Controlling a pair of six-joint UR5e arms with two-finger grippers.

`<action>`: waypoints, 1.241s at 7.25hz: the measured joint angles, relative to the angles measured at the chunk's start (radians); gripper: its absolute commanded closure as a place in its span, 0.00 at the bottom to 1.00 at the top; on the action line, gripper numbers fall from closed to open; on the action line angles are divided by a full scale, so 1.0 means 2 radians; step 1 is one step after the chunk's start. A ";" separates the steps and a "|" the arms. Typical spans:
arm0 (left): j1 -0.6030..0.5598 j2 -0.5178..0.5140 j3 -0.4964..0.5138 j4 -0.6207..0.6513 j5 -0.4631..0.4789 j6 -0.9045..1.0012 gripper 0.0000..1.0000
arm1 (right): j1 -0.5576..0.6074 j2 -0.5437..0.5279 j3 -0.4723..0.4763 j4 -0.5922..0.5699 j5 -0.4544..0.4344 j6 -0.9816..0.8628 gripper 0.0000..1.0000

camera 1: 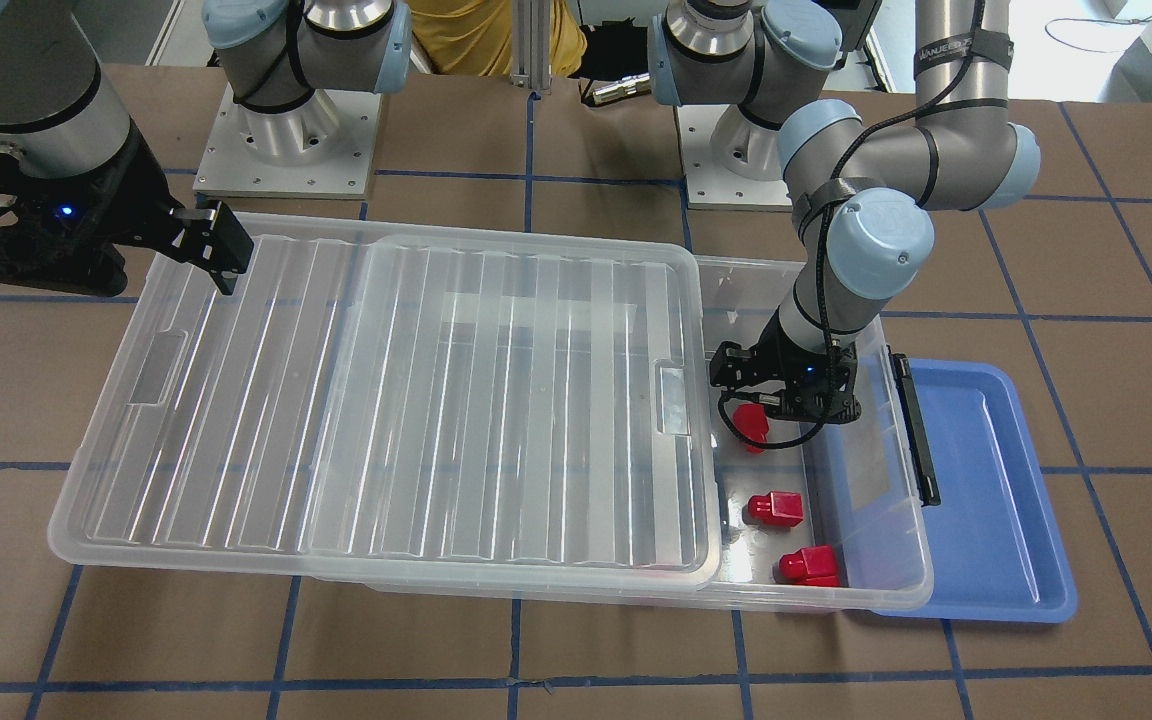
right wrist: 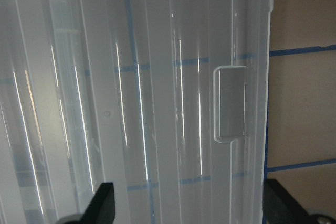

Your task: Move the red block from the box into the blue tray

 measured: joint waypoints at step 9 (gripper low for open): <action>0.017 -0.020 -0.016 0.019 0.000 -0.005 0.13 | 0.000 0.000 0.001 0.004 0.000 0.001 0.00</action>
